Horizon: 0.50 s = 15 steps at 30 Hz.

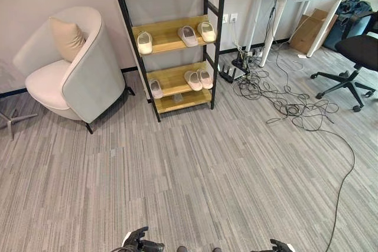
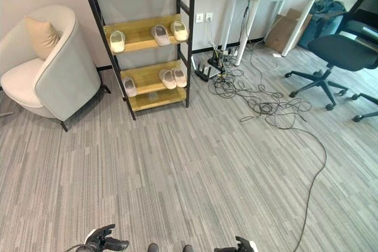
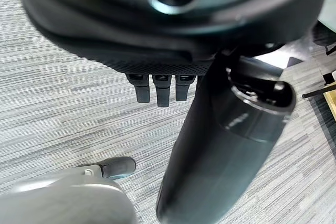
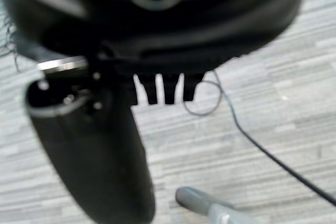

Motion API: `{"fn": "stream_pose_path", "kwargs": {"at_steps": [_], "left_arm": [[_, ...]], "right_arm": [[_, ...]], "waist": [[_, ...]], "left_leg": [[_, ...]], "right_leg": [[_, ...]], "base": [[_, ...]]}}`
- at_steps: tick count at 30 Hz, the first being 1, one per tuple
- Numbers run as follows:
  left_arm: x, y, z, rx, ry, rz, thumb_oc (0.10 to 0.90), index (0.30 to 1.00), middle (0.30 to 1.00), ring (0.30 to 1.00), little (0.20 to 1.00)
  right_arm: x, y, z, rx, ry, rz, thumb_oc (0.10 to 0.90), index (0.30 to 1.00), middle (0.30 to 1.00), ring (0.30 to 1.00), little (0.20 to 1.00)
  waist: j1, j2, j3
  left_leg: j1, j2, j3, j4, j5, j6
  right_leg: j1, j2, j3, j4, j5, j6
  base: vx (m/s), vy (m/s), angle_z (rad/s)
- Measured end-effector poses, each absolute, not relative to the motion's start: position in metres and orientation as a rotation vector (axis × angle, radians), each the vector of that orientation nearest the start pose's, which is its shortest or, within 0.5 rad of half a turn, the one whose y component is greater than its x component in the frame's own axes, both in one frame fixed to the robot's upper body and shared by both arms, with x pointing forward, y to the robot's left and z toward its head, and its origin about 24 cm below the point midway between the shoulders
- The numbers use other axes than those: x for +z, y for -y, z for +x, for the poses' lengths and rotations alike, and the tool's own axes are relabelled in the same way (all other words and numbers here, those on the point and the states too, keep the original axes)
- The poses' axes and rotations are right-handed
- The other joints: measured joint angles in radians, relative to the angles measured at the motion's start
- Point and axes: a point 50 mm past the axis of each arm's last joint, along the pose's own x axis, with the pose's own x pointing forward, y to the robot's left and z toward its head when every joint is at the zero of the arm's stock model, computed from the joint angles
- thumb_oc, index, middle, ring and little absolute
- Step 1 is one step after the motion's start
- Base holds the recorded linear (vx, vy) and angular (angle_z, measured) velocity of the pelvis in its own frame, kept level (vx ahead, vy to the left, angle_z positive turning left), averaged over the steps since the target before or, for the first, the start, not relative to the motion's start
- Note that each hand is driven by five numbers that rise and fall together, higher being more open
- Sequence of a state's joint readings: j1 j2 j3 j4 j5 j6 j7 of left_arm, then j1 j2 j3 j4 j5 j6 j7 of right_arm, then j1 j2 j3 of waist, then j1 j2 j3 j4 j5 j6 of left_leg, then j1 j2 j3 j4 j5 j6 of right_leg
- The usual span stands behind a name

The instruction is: Arrange the slippers neatly on the shoe rack.

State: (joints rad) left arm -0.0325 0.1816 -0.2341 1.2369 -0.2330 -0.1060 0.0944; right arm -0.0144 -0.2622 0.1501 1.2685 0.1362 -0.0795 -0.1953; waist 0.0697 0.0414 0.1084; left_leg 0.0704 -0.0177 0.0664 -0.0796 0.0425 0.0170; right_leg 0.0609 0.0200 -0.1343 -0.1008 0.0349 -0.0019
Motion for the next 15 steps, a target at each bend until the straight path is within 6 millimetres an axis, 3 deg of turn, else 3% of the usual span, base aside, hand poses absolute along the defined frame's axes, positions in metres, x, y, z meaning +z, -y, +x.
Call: {"fn": "stream_pose_path", "kwargs": {"at_steps": [7,15], "left_arm": [[-0.163,-0.207,0.098,0.132,-1.129,0.156,0.800,0.900,0.900,0.900,0.900],[-0.163,-0.208,0.099,0.126,-1.128,0.165,0.800,0.900,0.900,0.900,0.900]], "right_arm": [[-0.155,0.252,0.093,-0.281,-1.153,-0.324,0.800,0.900,0.900,0.900,0.900],[-0.156,0.251,0.090,-0.264,-1.161,-0.332,0.800,0.900,0.900,0.900,0.900]], "waist": [[0.002,0.004,-0.003],[-0.001,0.004,-0.003]], "left_leg": [[-0.003,0.000,-0.011,0.000,0.000,0.000],[-0.017,-0.002,-0.046,0.004,0.001,-0.001]], "right_leg": [[0.001,0.001,-0.009,0.000,0.000,0.000],[0.000,0.001,-0.033,0.000,-0.003,-0.006]], "base": [[0.01,-0.022,0.03],[0.02,-0.068,0.11]]}}
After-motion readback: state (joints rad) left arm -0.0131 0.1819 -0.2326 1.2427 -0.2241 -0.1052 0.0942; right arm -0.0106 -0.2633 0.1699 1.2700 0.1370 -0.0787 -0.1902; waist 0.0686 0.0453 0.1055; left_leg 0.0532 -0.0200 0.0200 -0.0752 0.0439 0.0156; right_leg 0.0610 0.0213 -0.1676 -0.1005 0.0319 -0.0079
